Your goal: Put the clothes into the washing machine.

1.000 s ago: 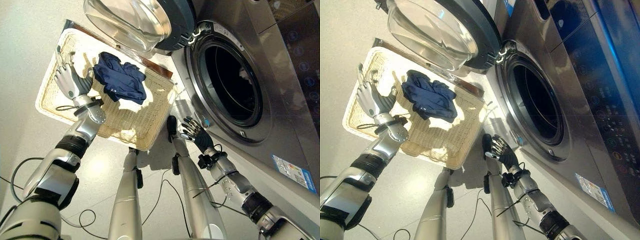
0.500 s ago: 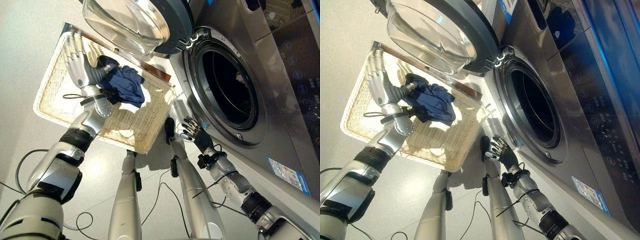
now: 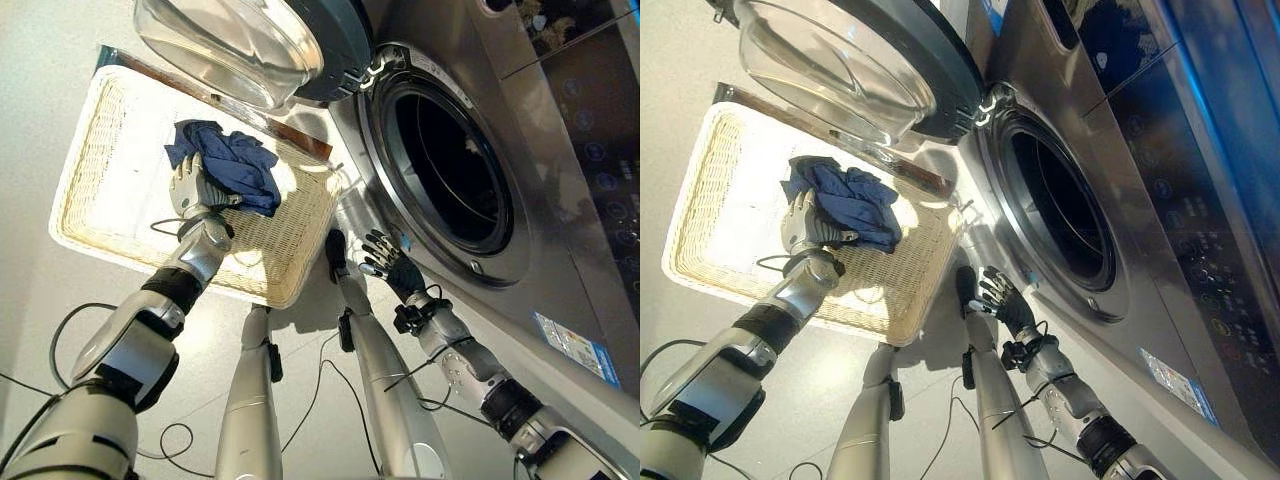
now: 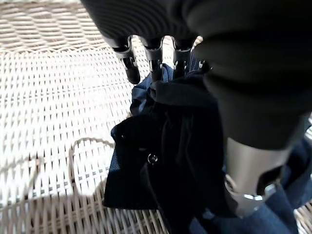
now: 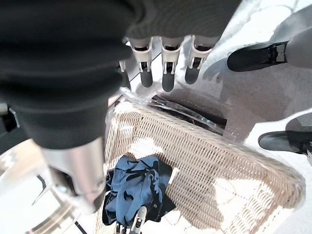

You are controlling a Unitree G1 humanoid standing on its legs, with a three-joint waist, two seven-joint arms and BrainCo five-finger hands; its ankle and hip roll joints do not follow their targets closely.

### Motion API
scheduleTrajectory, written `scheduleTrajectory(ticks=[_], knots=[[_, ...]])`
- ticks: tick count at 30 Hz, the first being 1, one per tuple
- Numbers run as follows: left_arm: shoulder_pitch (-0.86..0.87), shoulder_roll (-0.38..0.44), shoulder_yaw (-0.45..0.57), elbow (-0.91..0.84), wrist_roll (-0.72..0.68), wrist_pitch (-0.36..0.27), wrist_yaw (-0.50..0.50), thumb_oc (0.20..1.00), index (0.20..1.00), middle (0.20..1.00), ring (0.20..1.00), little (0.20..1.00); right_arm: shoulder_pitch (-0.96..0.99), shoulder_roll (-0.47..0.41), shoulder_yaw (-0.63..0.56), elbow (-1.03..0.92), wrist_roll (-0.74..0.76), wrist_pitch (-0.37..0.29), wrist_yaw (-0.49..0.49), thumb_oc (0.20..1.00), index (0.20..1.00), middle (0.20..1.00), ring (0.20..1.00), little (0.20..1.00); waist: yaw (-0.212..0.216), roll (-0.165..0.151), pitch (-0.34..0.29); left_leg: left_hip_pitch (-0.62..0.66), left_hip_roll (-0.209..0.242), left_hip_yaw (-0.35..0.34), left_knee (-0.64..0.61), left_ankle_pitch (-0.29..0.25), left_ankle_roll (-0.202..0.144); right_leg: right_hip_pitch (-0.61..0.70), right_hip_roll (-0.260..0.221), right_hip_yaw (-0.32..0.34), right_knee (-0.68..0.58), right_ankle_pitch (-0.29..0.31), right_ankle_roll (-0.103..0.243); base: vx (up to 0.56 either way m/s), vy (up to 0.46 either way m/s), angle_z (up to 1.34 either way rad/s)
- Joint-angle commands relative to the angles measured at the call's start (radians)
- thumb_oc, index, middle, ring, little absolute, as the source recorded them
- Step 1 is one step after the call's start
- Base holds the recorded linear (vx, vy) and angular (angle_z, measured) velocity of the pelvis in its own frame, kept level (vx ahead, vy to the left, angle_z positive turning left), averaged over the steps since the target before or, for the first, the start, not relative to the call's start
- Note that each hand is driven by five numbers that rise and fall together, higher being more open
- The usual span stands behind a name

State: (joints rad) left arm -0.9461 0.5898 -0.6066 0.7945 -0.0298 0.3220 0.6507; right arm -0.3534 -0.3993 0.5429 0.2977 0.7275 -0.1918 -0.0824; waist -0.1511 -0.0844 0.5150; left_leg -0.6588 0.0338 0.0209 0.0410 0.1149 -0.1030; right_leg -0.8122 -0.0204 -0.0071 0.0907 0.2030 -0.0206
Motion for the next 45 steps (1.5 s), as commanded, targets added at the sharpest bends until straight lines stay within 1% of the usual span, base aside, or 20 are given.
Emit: scheduleTrajectory(ticks=[1,6,9,10,11,12,13,15,21,24,25,26,29,35,37,39,40,41,43,45], knots=[[-0.005,0.000,0.036,0.009,0.079,-0.006,0.023,1.000,1.000,1.000,1.000,1.000,0.018,-0.005,-0.013,-0.059,0.014,-0.013,0.002,1.000,1.000,1.000,1.000,1.000,-0.020,0.022,0.005,-0.094,-0.051,0.031,0.015,0.088,0.057,0.003,0.050,0.025,0.016,0.009,0.056,0.00,0.000,0.00],[-0.116,-0.017,-0.004,0.094,0.061,-0.066,0.057,1.000,1.000,1.000,1.000,1.000,-0.026,-0.009,0.016,-0.046,0.032,-0.005,-0.008,1.000,1.000,1.000,1.000,1.000,-0.041,-0.004,0.005,-0.123,-0.047,0.043,0.057,0.069,0.056,-0.028,0.054,0.035,0.039,0.001,0.054,0.01,0.007,-0.02],[-0.197,-0.040,-0.049,0.176,0.113,-0.027,-0.048,1.000,1.000,1.000,1.000,1.000,-0.045,-0.005,0.023,-0.017,0.043,-0.018,0.003,1.000,1.000,1.000,1.000,1.000,-0.060,-0.030,0.005,-0.146,-0.049,0.045,0.095,0.049,0.055,-0.050,0.057,0.045,0.044,0.005,0.055,0.04,-0.014,-0.08],[-0.225,-0.057,-0.087,0.222,0.188,0.025,-0.127,0.661,0.661,0.661,0.661,0.661,-0.063,0.001,0.025,-0.007,0.059,-0.018,0.005,1.000,1.000,1.000,1.000,1.000,-0.070,-0.049,0.005,-0.161,-0.050,0.044,0.112,0.043,0.056,-0.062,0.059,0.046,0.042,0.013,0.055,0.03,-0.051,-0.15],[-0.232,-0.057,-0.096,0.233,0.213,0.035,-0.152,0.545,0.545,0.545,0.545,0.545,-0.068,0.003,0.026,-0.005,0.062,-0.017,0.007,1.000,1.000,1.000,1.000,1.000,-0.072,-0.054,0.005,-0.163,-0.050,0.045,0.114,0.041,0.056,-0.063,0.060,0.046,0.041,0.014,0.055,0.03,-0.071,-0.16],[-0.249,-0.061,-0.125,0.259,0.283,0.067,-0.218,0.206,0.206,0.206,0.206,0.206,-0.078,0.006,0.028,0.000,0.071,-0.018,0.010,1.000,1.000,1.000,1.000,1.000,-0.076,-0.064,0.005,-0.166,-0.049,0.046,0.117,0.039,0.057,-0.065,0.062,0.045,0.038,0.018,0.055,0.02,-0.067,-0.11],[-0.265,-0.064,-0.164,0.286,0.348,0.093,-0.271,0.200,0.200,0.200,0.200,0.200,-0.087,0.005,0.032,0.003,0.088,-0.022,0.015,1.000,1.000,1.000,1.000,1.000,-0.083,-0.075,0.005,-0.168,-0.047,0.049,0.118,0.037,0.057,-0.068,0.064,0.044,0.034,0.024,0.054,0.02,-0.062,-0.08],[-0.284,-0.062,-0.212,0.313,0.387,0.107,-0.295,0.200,0.200,0.200,0.200,0.200,-0.100,-0.003,0.038,0.007,0.114,-0.030,0.027,1.000,1.000,1.000,1.000,1.000,-0.092,-0.084,0.005,-0.166,-0.041,0.058,0.113,0.037,0.056,-0.069,0.067,0.045,0.029,0.027,0.053,0.01,-0.025,-0.05],[-0.294,-0.063,-0.252,0.320,0.349,0.097,-0.226,0.200,0.200,0.200,0.200,0.200,-0.094,-0.003,0.036,-0.006,0.111,-0.056,0.048,1.000,1.000,1.000,1.000,1.000,-0.102,-0.067,0.005,-0.147,-0.030,0.073,0.081,0.050,0.049,-0.065,0.071,0.052,0.028,0.022,0.050,-0.01,0.017,-0.07],[-0.278,-0.059,-0.247,0.308,0.328,0.061,-0.192,0.200,0.200,0.200,0.200,0.200,-0.086,0.001,0.031,-0.017,0.098,-0.065,0.048,1.000,1.000,1.000,1.000,1.000,-0.098,-0.054,0.005,-0.139,-0.030,0.072,0.070,0.057,0.047,-0.060,0.068,0.054,0.027,0.021,0.050,0.00,0.000,0.00],[-0.255,-0.053,-0.230,0.278,0.302,-0.006,-0.145,0.200,0.200,0.200,0.200,0.200,-0.075,0.001,0.025,-0.039,0.089,-0.081,0.048,1.000,1.000,1.000,1.000,1.000,-0.088,-0.038,0.005,-0.128,-0.031,0.069,0.056,0.065,0.045,-0.049,0.064,0.050,0.025,0.019,0.050,-0.04,-0.017,0.00],[-0.234,-0.042,-0.208,0.239,0.314,-0.043,-0.097,0.200,0.200,0.200,0.200,0.200,-0.071,-0.002,0.018,-0.068,0.085,-0.093,0.045,1.000,1.000,1.000,1.000,1.000,-0.079,-0.025,0.005,-0.121,-0.034,0.062,0.052,0.066,0.045,-0.040,0.061,0.047,0.023,0.018,0.051,-0.05,-0.018,-0.01],[-0.188,-0.009,-0.163,0.135,0.275,-0.110,-0.003,0.200,0.200,0.200,0.200,0.200,-0.065,-0.008,-0.002,-0.125,0.065,-0.114,0.022,1.000,1.000,1.000,1.000,1.000,-0.057,0.003,0.005,-0.118,-0.041,0.044,0.060,0.064,0.046,-0.030,0.050,0.039,0.025,0.014,0.052,-0.05,-0.009,0.01],[-0.043,0.041,-0.033,-0.109,0.246,-0.165,0.112,0.200,0.200,0.200,0.200,0.200,-0.050,0.008,-0.043,-0.220,-0.026,-0.104,-0.011,1.000,1.000,1.000,1.000,1.000,-0.013,0.048,0.005,-0.110,-0.052,0.011,0.048,0.072,0.055,-0.014,0.047,0.034,0.031,0.003,0.050,-0.05,-0.014,0.10],[0.060,0.062,0.055,-0.267,0.173,-0.247,0.099,0.200,0.200,0.200,0.200,0.200,-0.056,0.006,-0.054,-0.276,-0.084,-0.059,-0.041,1.000,1.000,1.000,1.000,1.000,0.015,0.069,0.005,-0.113,-0.058,-0.004,0.051,0.078,0.058,-0.010,0.042,0.023,0.039,-0.004,0.048,-0.06,-0.018,0.15],[0.114,0.052,0.098,-0.343,0.135,-0.292,0.069,0.200,0.200,0.200,0.200,0.200,-0.063,0.012,-0.052,-0.291,-0.120,-0.036,-0.059,1.000,1.000,1.000,1.000,1.000,0.028,0.080,0.005,-0.110,-0.060,-0.011,0.048,0.081,0.059,-0.006,0.041,0.019,0.044,-0.009,0.047,-0.04,0.002,0.12],[0.170,0.030,0.140,-0.423,0.072,-0.338,0.007,0.200,0.200,0.200,0.200,0.200,-0.066,0.018,-0.055,-0.302,-0.152,-0.011,-0.067,1.000,1.000,1.000,1.000,1.000,0.040,0.088,0.005,-0.105,-0.061,-0.017,0.041,0.085,0.062,0.000,0.042,0.016,0.049,-0.015,0.046,-0.03,0.007,0.18],[0.180,0.025,0.148,-0.434,0.054,-0.351,-0.009,0.200,0.200,0.200,0.200,0.200,-0.066,0.019,-0.055,-0.304,-0.156,-0.006,-0.066,1.000,1.000,1.000,1.000,1.000,0.042,0.089,0.005,-0.103,-0.061,-0.019,0.039,0.087,0.063,0.002,0.042,0.015,0.050,-0.016,0.045,-0.04,0.011,0.15],[0.272,-0.019,0.179,-0.571,-0.046,-0.414,-0.152,0.200,0.200,0.200,0.200,0.200,-0.062,0.033,-0.059,-0.330,-0.176,0.045,-0.074,1.000,1.000,1.000,1.000,1.000,0.061,0.103,0.005,-0.098,-0.066,-0.028,0.021,0.097,0.071,0.009,0.046,0.012,0.054,-0.022,0.044,-0.04,0.011,0.03],[0.354,-0.057,0.178,-0.691,-0.083,-0.454,-0.280,0.200,0.200,0.200,0.200,0.200,-0.056,0.040,-0.069,-0.337,-0.203,0.081,-0.054,1.000,1.000,1.000,1.000,1.000,0.078,0.118,0.005,-0.095,-0.067,-0.032,-0.001,0.109,0.076,0.017,0.046,0.001,0.057,-0.028,0.045,-0.05,0.021,0.08]])
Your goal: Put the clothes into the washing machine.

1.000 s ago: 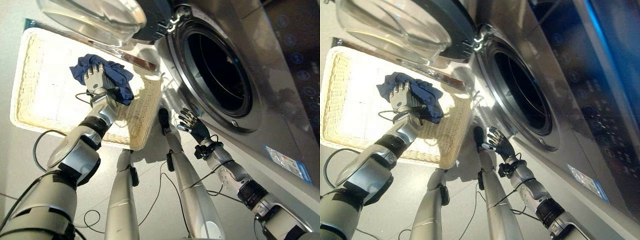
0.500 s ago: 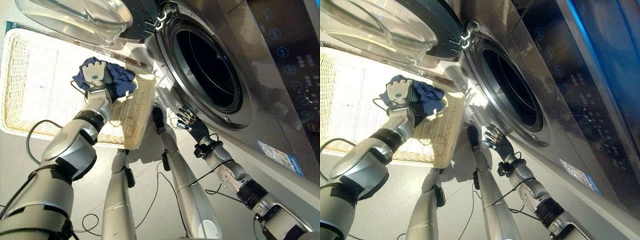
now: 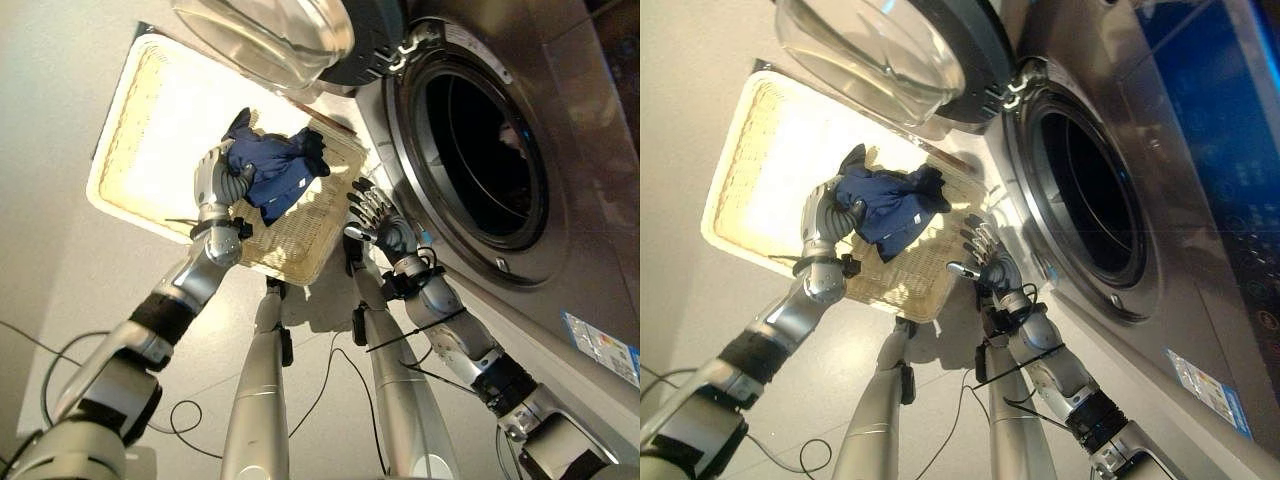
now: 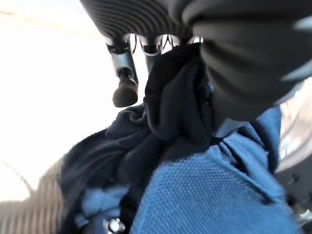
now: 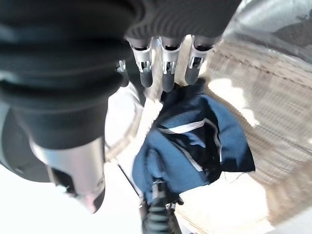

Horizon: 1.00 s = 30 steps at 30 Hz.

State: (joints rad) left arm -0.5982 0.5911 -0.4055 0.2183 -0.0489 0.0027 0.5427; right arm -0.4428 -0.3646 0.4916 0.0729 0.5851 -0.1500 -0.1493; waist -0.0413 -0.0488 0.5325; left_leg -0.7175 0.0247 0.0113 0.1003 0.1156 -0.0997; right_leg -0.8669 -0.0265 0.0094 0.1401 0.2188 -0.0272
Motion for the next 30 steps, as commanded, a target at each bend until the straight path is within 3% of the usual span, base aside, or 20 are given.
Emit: scheduleTrajectory(ticks=[1,2,5,7,14,16,20,25,27,28,30], knots=[[0.031,-0.063,-0.040,-0.156,-0.066,-0.149,-0.235,0.200,0.200,0.200,0.200,0.200,0.032,0.006,-0.016,-0.112,-0.073,0.059,0.022,1.000,1.000,1.000,1.000,1.000,-0.025,0.090,-0.012,-0.030,-0.060,-0.025,-0.072,0.113,0.075,0.078,0.050,-0.020,0.007,-0.044,0.052,-0.05,0.021,0.15],[0.041,-0.058,-0.056,-0.176,-0.082,-0.158,-0.279,0.200,0.200,0.200,0.200,0.200,0.031,0.003,-0.014,-0.107,-0.079,0.067,0.028,1.000,1.000,1.000,1.000,1.000,-0.022,0.095,-0.012,-0.025,-0.060,-0.026,-0.080,0.118,0.076,0.083,0.049,-0.024,0.007,-0.044,0.052,-0.03,0.012,0.11],[0.041,-0.058,-0.056,-0.176,-0.082,-0.158,-0.279,0.200,0.200,0.200,0.200,0.200,0.031,0.003,-0.014,-0.107,-0.079,0.067,0.028,1.000,1.000,1.000,1.000,1.000,-0.022,0.095,-0.012,-0.025,-0.060,-0.027,-0.081,0.118,0.076,0.084,0.049,-0.024,0.007,-0.044,0.052,-0.01,0.002,0.11],[0.069,-0.050,-0.124,-0.276,-0.261,-0.174,-0.553,0.200,0.200,0.200,0.200,0.200,0.000,-0.016,0.008,-0.065,-0.105,0.077,0.039,1.000,1.000,1.000,1.000,1.000,-0.008,0.110,-0.012,0.001,-0.062,-0.026,-0.104,0.128,0.081,0.116,0.038,-0.039,-0.005,-0.040,0.055,-0.06,0.011,0.02],[0.033,-0.038,-0.224,-0.316,-0.380,-0.139,-0.725,0.200,0.200,0.200,0.200,0.200,-0.070,-0.044,0.067,-0.019,-0.217,0.075,-0.023,1.000,1.000,1.000,1.000,1.000,-0.006,0.108,-0.012,0.026,-0.066,-0.025,-0.095,0.123,0.086,0.147,0.027,-0.048,-0.021,-0.027,0.059,-0.02,0.005,0.03],[0.016,-0.039,-0.245,-0.341,-0.460,-0.129,-0.793,0.200,0.200,0.200,0.200,0.200,-0.104,-0.062,0.094,0.002,-0.323,0.095,-0.070,1.000,1.000,1.000,1.000,1.000,-0.007,0.107,-0.012,0.034,-0.064,-0.019,-0.096,0.122,0.087,0.158,0.024,-0.048,-0.033,-0.020,0.061,0.00,0.000,0.00],[0.007,-0.047,-0.260,-0.366,-0.526,-0.138,-0.851,0.200,0.200,0.200,0.200,0.200,-0.148,-0.087,0.131,0.036,-0.483,0.163,-0.065,1.000,1.000,1.000,1.000,1.000,-0.005,0.103,-0.012,0.048,-0.063,-0.014,-0.099,0.118,0.087,0.172,0.021,-0.046,-0.045,-0.015,0.062,0.00,0.000,0.00],[-0.017,-0.033,-0.247,-0.394,-0.607,-0.175,-0.870,0.200,0.200,0.200,0.200,0.200,-0.216,-0.159,0.216,0.071,-0.595,0.301,0.117,1.000,1.000,1.000,1.000,1.000,0.002,0.096,-0.012,0.054,-0.062,-0.019,-0.098,0.116,0.087,0.180,0.023,-0.038,-0.039,-0.022,0.058,0.00,-0.012,0.03],[-0.017,-0.031,-0.245,-0.399,-0.606,-0.176,-0.869,0.200,0.200,0.200,0.200,0.200,-0.219,-0.166,0.223,0.070,-0.594,0.305,0.128,1.000,1.000,1.000,1.000,1.000,0.003,0.096,-0.012,0.053,-0.062,-0.020,-0.097,0.116,0.087,0.180,0.023,-0.037,-0.038,-0.023,0.058,0.00,-0.031,0.06],[-0.017,-0.013,-0.235,-0.416,-0.614,-0.176,-0.871,0.200,0.200,0.200,0.200,0.200,-0.230,-0.196,0.247,0.069,-0.582,0.332,0.219,1.000,1.000,1.000,1.000,1.000,0.009,0.089,-0.012,0.055,-0.065,-0.029,-0.093,0.115,0.088,0.184,0.023,-0.035,-0.034,-0.025,0.059,0.00,-0.046,0.07],[-0.021,-0.001,-0.231,-0.430,-0.613,-0.171,-0.867,0.200,0.200,0.200,0.200,0.200,-0.238,-0.211,0.266,0.062,-0.561,0.353,0.284,1.000,1.000,1.000,1.000,1.000,0.014,0.084,-0.012,0.054,-0.067,-0.036,-0.091,0.115,0.089,0.185,0.023,-0.034,-0.035,-0.024,0.059,0.00,-0.043,0.04]])
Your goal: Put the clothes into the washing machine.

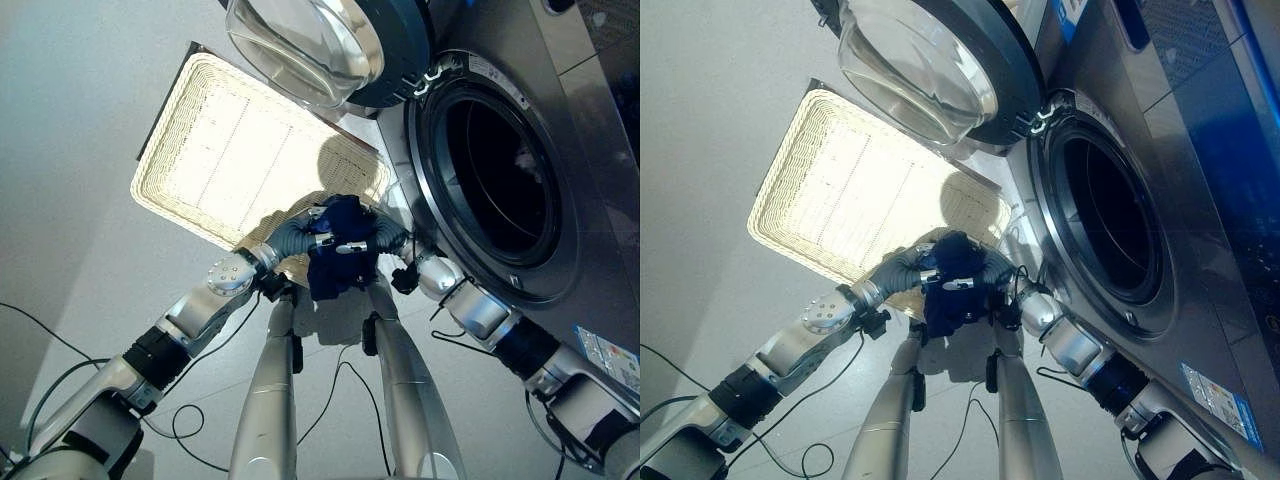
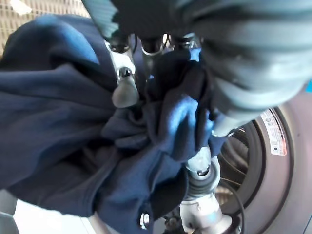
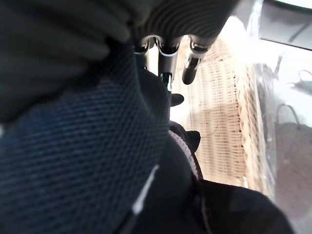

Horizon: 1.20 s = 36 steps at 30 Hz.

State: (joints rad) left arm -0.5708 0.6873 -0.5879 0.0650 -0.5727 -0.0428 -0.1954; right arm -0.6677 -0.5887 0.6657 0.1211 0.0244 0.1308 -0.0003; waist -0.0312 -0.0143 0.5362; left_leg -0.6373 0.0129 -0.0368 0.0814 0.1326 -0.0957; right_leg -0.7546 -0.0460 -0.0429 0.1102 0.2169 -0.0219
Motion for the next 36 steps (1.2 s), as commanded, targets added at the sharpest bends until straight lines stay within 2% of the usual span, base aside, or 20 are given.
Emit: scheduleTrajectory(ticks=[1,3,5,8,14,20,21,23,25,26,27,28,29,30,31,32,33,34,35,36], knots=[[-0.047,-0.090,-0.046,-0.289,-0.099,-0.115,-0.137,0.200,0.200,0.200,0.200,0.200,-0.018,0.001,0.108,0.010,0.022,0.090,0.191,1.000,1.000,1.000,1.000,1.000,0.007,0.046,-0.016,-0.027,-0.057,0.006,-0.068,0.097,0.086,0.073,0.043,0.021,-0.005,-0.022,0.053,0.01,-0.036,0.04],[-0.042,-0.084,-0.045,-0.295,-0.090,-0.115,-0.145,0.200,0.200,0.200,0.200,0.200,-0.023,-0.013,0.127,0.005,0.047,0.106,0.253,1.000,1.000,1.000,1.000,1.000,0.010,0.043,-0.016,-0.026,-0.058,0.001,-0.067,0.097,0.086,0.075,0.043,0.023,-0.007,-0.021,0.053,0.01,-0.029,0.03],[-0.051,-0.070,-0.053,-0.304,-0.083,-0.108,-0.149,0.200,0.200,0.200,0.200,0.200,-0.033,-0.027,0.156,0.011,0.104,0.127,0.363,1.000,1.000,1.000,1.000,1.000,0.015,0.039,-0.016,-0.029,-0.059,-0.005,-0.065,0.099,0.087,0.074,0.043,0.024,-0.009,-0.019,0.051,0.00,0.000,0.00],[-0.063,-0.055,-0.074,-0.306,-0.080,-0.107,-0.156,0.200,0.200,0.200,0.200,0.200,-0.044,-0.047,0.191,0.004,0.164,0.131,0.432,1.000,1.000,1.000,1.000,1.000,0.018,0.037,-0.016,-0.035,-0.062,-0.013,-0.062,0.103,0.088,0.069,0.044,0.028,-0.010,-0.015,0.050,0.02,-0.013,0.05],[-0.080,-0.059,-0.116,-0.306,-0.099,-0.103,-0.158,0.200,0.200,0.200,0.200,0.200,-0.060,-0.045,0.216,0.001,0.289,0.085,0.408,1.000,1.000,1.000,1.000,1.000,0.014,0.035,-0.016,-0.047,-0.063,-0.003,-0.062,0.107,0.086,0.057,0.041,0.025,-0.030,0.002,0.050,0.00,0.000,0.00],[-0.095,-0.071,-0.145,-0.284,-0.104,-0.089,-0.141,0.200,0.200,0.200,0.200,0.200,-0.047,-0.021,0.206,0.008,0.408,0.061,0.435,1.000,1.000,1.000,1.000,1.000,0.007,0.032,-0.016,-0.053,-0.064,0.014,-0.061,0.107,0.083,0.054,0.037,0.014,-0.050,0.015,0.052,0.00,0.006,0.00],[-0.097,-0.074,-0.152,-0.272,-0.101,-0.093,-0.134,0.200,0.200,0.200,0.200,0.200,-0.043,-0.014,0.204,0.012,0.428,0.044,0.447,0.200,0.200,0.200,0.200,0.200,0.006,0.032,-0.016,-0.054,-0.066,0.013,-0.059,0.107,0.083,0.053,0.037,0.014,-0.049,0.016,0.053,0.00,0.000,0.00],[-0.101,-0.079,-0.160,-0.260,-0.104,-0.098,-0.118,0.200,0.200,0.200,0.200,0.200,-0.039,-0.007,0.202,0.019,0.438,0.039,0.461,0.200,0.200,0.200,0.200,0.200,0.005,0.032,-0.016,-0.056,-0.069,0.012,-0.056,0.107,0.084,0.051,0.038,0.015,-0.049,0.017,0.053,0.00,0.000,0.00],[-0.101,-0.086,-0.167,-0.242,-0.096,-0.123,-0.077,0.200,0.200,0.200,0.200,0.200,-0.031,-0.005,0.205,0.041,0.445,0.025,0.453,0.200,0.200,0.200,0.200,0.200,0.005,0.032,-0.016,-0.058,-0.070,0.008,-0.053,0.107,0.084,0.050,0.038,0.018,-0.047,0.017,0.053,0.00,0.000,0.00],[-0.098,-0.092,-0.165,-0.230,-0.078,-0.156,-0.014,0.200,0.200,0.200,0.200,0.200,-0.021,-0.003,0.202,0.062,0.455,0.015,0.451,0.200,0.200,0.200,0.200,0.200,0.004,0.034,-0.016,-0.059,-0.072,0.005,-0.050,0.108,0.085,0.049,0.039,0.021,-0.045,0.017,0.053,0.00,0.000,0.00],[-0.098,-0.092,-0.164,-0.229,-0.076,-0.160,-0.008,0.200,0.200,0.200,0.200,0.200,-0.021,-0.002,0.202,0.064,0.456,0.016,0.451,0.200,0.200,0.200,0.200,0.200,0.004,0.035,-0.016,-0.059,-0.073,0.004,-0.050,0.108,0.085,0.048,0.039,0.022,-0.044,0.016,0.053,0.00,0.000,0.00],[-0.096,-0.096,-0.160,-0.221,-0.044,-0.195,0.048,0.200,0.200,0.200,0.200,0.200,-0.018,0.001,0.199,0.072,0.458,0.020,0.452,0.200,0.200,0.200,0.200,0.200,0.004,0.036,-0.016,-0.062,-0.075,0.000,-0.047,0.108,0.087,0.045,0.041,0.026,-0.040,0.015,0.052,0.00,0.000,0.00],[-0.092,-0.098,-0.148,-0.206,-0.003,-0.252,0.146,0.200,0.200,0.200,0.200,0.200,-0.010,0.009,0.191,0.084,0.464,0.022,0.455,0.200,0.200,0.200,0.200,0.200,0.007,0.036,-0.016,-0.064,-0.077,-0.006,-0.045,0.108,0.089,0.044,0.041,0.028,-0.038,0.013,0.051,0.00,0.000,0.00],[-0.091,-0.100,-0.145,-0.204,0.000,-0.258,0.155,0.235,0.235,0.235,0.235,0.235,-0.009,0.010,0.190,0.086,0.466,0.022,0.455,0.200,0.200,0.200,0.200,0.200,0.007,0.036,-0.016,-0.064,-0.077,-0.007,-0.045,0.108,0.089,0.043,0.041,0.028,-0.037,0.012,0.051,0.00,0.000,0.00],[-0.075,-0.112,-0.118,-0.189,0.130,-0.316,0.311,1.000,1.000,1.000,1.000,1.000,0.005,0.019,0.180,0.101,0.487,0.023,0.448,0.200,0.200,0.200,0.200,0.200,0.011,0.036,-0.016,-0.066,-0.079,-0.013,-0.041,0.107,0.089,0.043,0.039,0.027,-0.033,0.008,0.052,0.00,0.000,0.00],[-0.070,-0.113,-0.101,-0.181,0.288,-0.342,0.454,1.000,1.000,1.000,1.000,1.000,0.015,0.028,0.169,0.116,0.490,0.021,0.456,0.200,0.200,0.200,0.200,0.200,0.013,0.035,-0.016,-0.066,-0.078,-0.016,-0.040,0.106,0.090,0.043,0.039,0.026,-0.030,0.006,0.052,0.00,0.000,0.00],[-0.070,-0.113,-0.101,-0.181,0.288,-0.342,0.454,1.000,1.000,1.000,1.000,1.000,0.015,0.028,0.169,0.116,0.490,0.021,0.456,0.200,0.200,0.200,0.200,0.200,0.013,0.035,-0.016,-0.066,-0.078,-0.016,-0.040,0.106,0.090,0.043,0.039,0.026,-0.030,0.006,0.052,0.00,0.000,0.00],[-0.070,-0.107,-0.062,-0.165,0.616,-0.345,0.738,1.000,1.000,1.000,1.000,1.000,0.029,0.046,0.149,0.132,0.507,0.045,0.458,0.200,0.200,0.200,0.200,0.200,0.020,0.033,-0.016,-0.064,-0.080,-0.024,-0.040,0.106,0.092,0.044,0.041,0.023,-0.024,-0.002,0.050,0.00,0.000,0.00],[-0.071,-0.102,-0.049,-0.164,0.674,-0.337,0.773,1.000,1.000,1.000,1.000,1.000,0.035,0.051,0.144,0.136,0.506,0.045,0.462,0.200,0.200,0.200,0.200,0.200,0.021,0.031,-0.016,-0.063,-0.080,-0.026,-0.040,0.105,0.092,0.045,0.041,0.023,-0.023,-0.003,0.049,0.01,-0.041,0.02],[-0.074,-0.092,-0.025,-0.162,0.781,-0.322,0.853,1.000,1.000,1.000,1.000,1.000,0.045,0.057,0.134,0.141,0.516,0.051,0.473,0.200,0.200,0.200,0.200,0.200,0.024,0.029,-0.016,-0.061,-0.080,-0.029,-0.042,0.104,0.093,0.047,0.042,0.023,-0.023,-0.006,0.048,0.02,-0.050,0.01]])
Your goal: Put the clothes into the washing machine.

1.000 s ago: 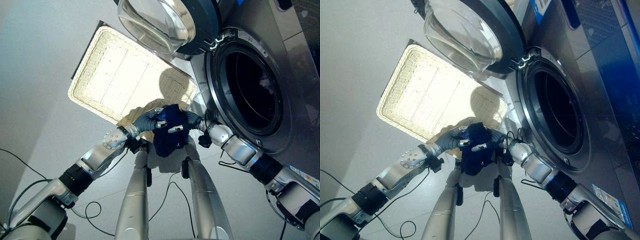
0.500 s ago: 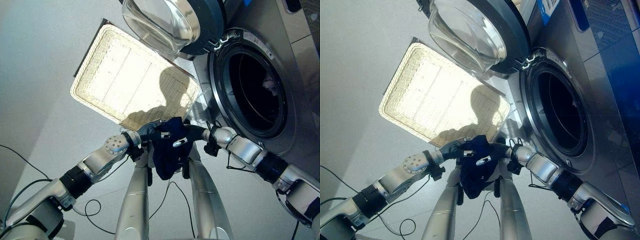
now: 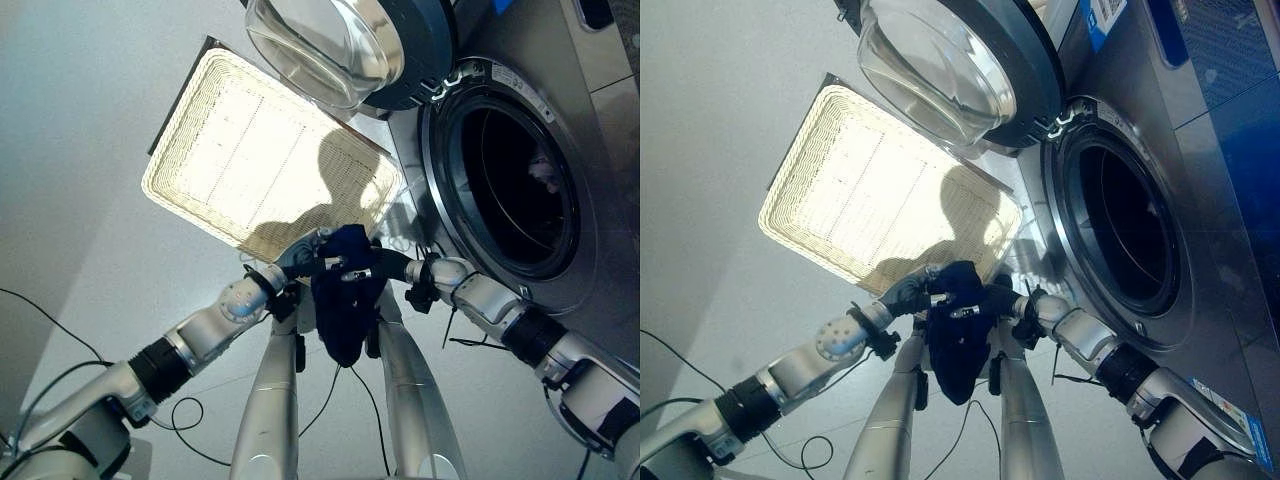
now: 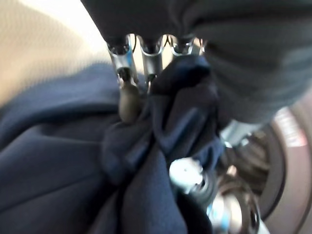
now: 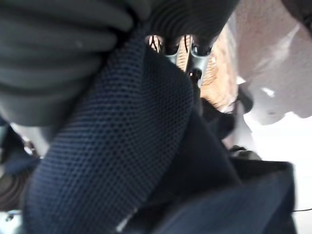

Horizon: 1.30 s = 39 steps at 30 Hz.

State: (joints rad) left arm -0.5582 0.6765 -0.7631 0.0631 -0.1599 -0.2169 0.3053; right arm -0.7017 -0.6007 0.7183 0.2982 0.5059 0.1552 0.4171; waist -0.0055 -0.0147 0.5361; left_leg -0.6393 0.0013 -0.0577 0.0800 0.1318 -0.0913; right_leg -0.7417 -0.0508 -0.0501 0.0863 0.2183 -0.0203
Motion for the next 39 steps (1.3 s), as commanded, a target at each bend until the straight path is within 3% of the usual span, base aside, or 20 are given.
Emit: scheduleTrajectory(ticks=[1,5,8,12,18,21,27,28,30,32,33,35,36,37,38,39], knots=[[-0.093,-0.059,0.192,-0.162,0.427,-0.134,0.412,1.000,1.000,1.000,1.000,1.000,0.094,0.071,0.066,-0.029,0.059,0.039,0.068,0.200,0.200,0.200,0.200,0.200,0.002,0.027,-0.016,-0.053,-0.070,-0.014,-0.044,0.103,0.089,0.039,0.048,0.029,0.000,-0.012,0.045,0.02,-0.045,0.01],[-0.112,-0.010,0.238,-0.157,0.566,-0.105,0.517,1.000,1.000,1.000,1.000,1.000,0.114,0.060,0.044,-0.011,0.115,0.036,0.077,0.200,0.200,0.200,0.200,0.200,0.005,0.025,-0.016,-0.048,-0.071,-0.018,-0.045,0.101,0.087,0.044,0.046,0.025,-0.005,-0.011,0.044,0.00,-0.008,0.00],[-0.163,0.037,0.252,-0.154,0.686,-0.032,0.591,1.000,1.000,1.000,1.000,1.000,0.130,0.069,0.015,0.004,0.192,0.061,0.066,0.200,0.200,0.200,0.200,0.200,0.001,0.020,-0.016,-0.056,-0.072,-0.016,-0.033,0.097,0.082,0.035,0.039,0.017,-0.006,-0.004,0.046,0.01,0.004,0.02],[-0.238,0.069,0.240,-0.109,0.696,0.071,0.613,1.000,1.000,1.000,1.000,1.000,0.142,0.095,-0.018,0.031,0.272,0.078,0.059,0.200,0.200,0.200,0.200,0.200,-0.007,0.014,-0.016,-0.058,-0.072,-0.006,-0.025,0.090,0.078,0.031,0.034,0.008,-0.006,0.000,0.049,0.02,0.043,0.00],[-0.271,0.063,0.216,-0.017,0.549,0.152,0.589,1.000,1.000,1.000,1.000,1.000,0.171,0.144,-0.076,0.046,0.459,0.062,-0.010,0.200,0.200,0.200,0.200,0.200,-0.019,0.009,-0.016,-0.069,-0.066,0.011,-0.012,0.086,0.073,0.017,0.034,0.005,0.007,-0.002,0.053,0.01,0.013,-0.01],[-0.238,0.033,0.234,0.044,0.404,0.133,0.586,1.000,1.000,1.000,1.000,1.000,0.187,0.169,-0.125,0.056,0.605,0.035,-0.079,0.200,0.200,0.200,0.200,0.200,-0.022,0.011,-0.016,-0.064,-0.062,0.019,-0.016,0.083,0.070,0.020,0.037,0.004,0.013,-0.010,0.055,0.02,0.018,-0.05],[-0.130,-0.058,0.324,0.229,0.140,0.138,0.516,1.000,1.000,1.000,1.000,1.000,0.193,0.233,-0.326,0.116,1.096,-0.143,-0.253,0.200,0.200,0.200,0.200,0.200,-0.028,0.021,-0.016,-0.064,-0.058,0.040,-0.015,0.078,0.063,0.015,0.039,0.003,0.023,-0.015,0.061,0.01,0.000,0.00],[-0.095,-0.076,0.352,0.270,0.062,0.103,0.477,1.000,1.000,1.000,1.000,1.000,0.187,0.234,-0.411,0.134,1.251,-0.225,-0.307,0.200,0.200,0.200,0.200,0.200,-0.031,0.026,-0.016,-0.063,-0.054,0.049,-0.015,0.075,0.062,0.014,0.041,0.005,0.026,-0.015,0.064,0.00,0.000,0.00],[-0.068,-0.089,0.376,0.291,0.013,0.087,0.447,1.000,1.000,1.000,1.000,1.000,0.191,0.234,-0.482,0.136,1.351,-0.262,-0.322,0.200,0.200,0.200,0.200,0.200,-0.034,0.030,-0.016,-0.057,-0.053,0.055,-0.020,0.071,0.062,0.018,0.042,0.007,0.027,-0.019,0.065,0.03,-0.005,0.01],[-0.004,-0.088,0.401,0.331,-0.038,0.073,0.411,1.000,1.000,1.000,1.000,1.000,0.176,0.207,-0.675,0.119,1.466,-0.459,-0.421,0.200,0.200,0.200,0.200,0.200,-0.040,0.042,-0.016,-0.042,-0.045,0.067,-0.029,0.065,0.058,0.028,0.045,0.013,0.038,-0.028,0.068,0.05,-0.014,0.03],[0.004,-0.087,0.403,0.337,-0.042,0.069,0.408,1.000,1.000,1.000,1.000,1.000,0.173,0.205,-0.706,0.110,1.466,-0.499,-0.439,0.200,0.200,0.200,0.200,0.200,-0.040,0.044,-0.016,-0.040,-0.045,0.068,-0.030,0.064,0.058,0.029,0.045,0.013,0.039,-0.029,0.069,0.05,-0.012,0.01],[0.038,-0.082,0.413,0.357,-0.068,0.044,0.389,1.000,1.000,1.000,1.000,1.000,0.155,0.168,-0.809,0.088,1.466,-0.677,-0.524,0.200,0.200,0.200,0.200,0.200,-0.040,0.049,-0.016,-0.035,-0.044,0.068,-0.032,0.058,0.058,0.032,0.044,0.014,0.044,-0.035,0.071,0.04,-0.011,0.00],[0.077,-0.077,0.419,0.362,-0.093,0.015,0.367,1.000,1.000,1.000,1.000,1.000,0.131,0.116,-0.902,0.083,1.466,-0.924,-0.649,0.200,0.200,0.200,0.200,0.200,-0.040,0.055,-0.016,-0.029,-0.045,0.063,-0.034,0.051,0.059,0.035,0.043,0.015,0.044,-0.036,0.072,0.03,-0.015,0.00],[0.093,-0.075,0.415,0.365,-0.107,0.002,0.361,1.000,1.000,1.000,1.000,1.000,0.125,0.099,-0.958,0.099,1.397,-1.118,-0.746,0.200,0.200,0.200,0.200,0.200,-0.040,0.063,-0.016,-0.025,-0.047,0.057,-0.038,0.047,0.062,0.038,0.043,0.015,0.047,-0.041,0.073,0.03,-0.011,-0.01],[0.106,-0.071,0.408,0.354,-0.109,-0.003,0.363,1.000,1.000,1.000,1.000,1.000,0.136,0.092,-0.983,0.099,1.332,-1.176,-0.824,0.200,0.200,0.200,0.200,0.200,-0.041,0.067,-0.016,-0.027,-0.049,0.051,-0.034,0.045,0.064,0.035,0.044,0.019,0.053,-0.044,0.071,0.00,0.000,0.00],[0.108,-0.068,0.403,0.342,-0.108,0.000,0.365,1.000,1.000,1.000,1.000,1.000,0.139,0.088,-1.000,0.089,1.243,-1.209,-0.903,0.545,0.545,0.545,0.545,0.545,-0.041,0.070,-0.016,-0.041,-0.052,0.049,-0.029,0.052,0.067,0.022,0.043,0.019,0.055,-0.034,0.070,0.00,0.000,0.00]])
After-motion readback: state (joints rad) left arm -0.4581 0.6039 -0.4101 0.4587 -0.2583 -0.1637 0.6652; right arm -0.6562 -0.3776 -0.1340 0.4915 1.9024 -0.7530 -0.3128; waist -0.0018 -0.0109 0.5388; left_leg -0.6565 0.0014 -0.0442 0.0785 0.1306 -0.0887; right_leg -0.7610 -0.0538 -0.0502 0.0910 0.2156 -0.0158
